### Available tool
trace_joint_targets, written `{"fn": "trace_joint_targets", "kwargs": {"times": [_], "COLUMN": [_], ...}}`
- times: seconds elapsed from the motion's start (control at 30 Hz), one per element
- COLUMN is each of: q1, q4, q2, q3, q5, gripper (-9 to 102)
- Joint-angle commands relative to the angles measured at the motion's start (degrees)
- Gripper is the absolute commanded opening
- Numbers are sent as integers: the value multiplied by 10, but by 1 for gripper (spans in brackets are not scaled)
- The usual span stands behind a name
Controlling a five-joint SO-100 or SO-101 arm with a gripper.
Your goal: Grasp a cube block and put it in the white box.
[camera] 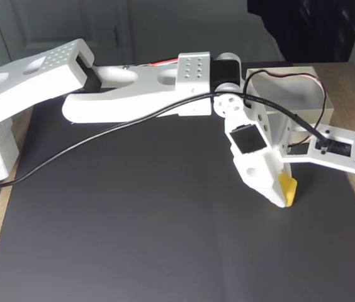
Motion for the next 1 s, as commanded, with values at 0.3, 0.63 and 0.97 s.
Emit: {"fn": "trace_joint_targets", "kwargs": {"times": [0.3,0.63,0.97], "q1": [-16,-57,-112], "q4": [62,62,130], "q2": [5,36,142], "q3": [-182,-270,-263], "q5": [4,-19,-39], "gripper": [0,1,0]}}
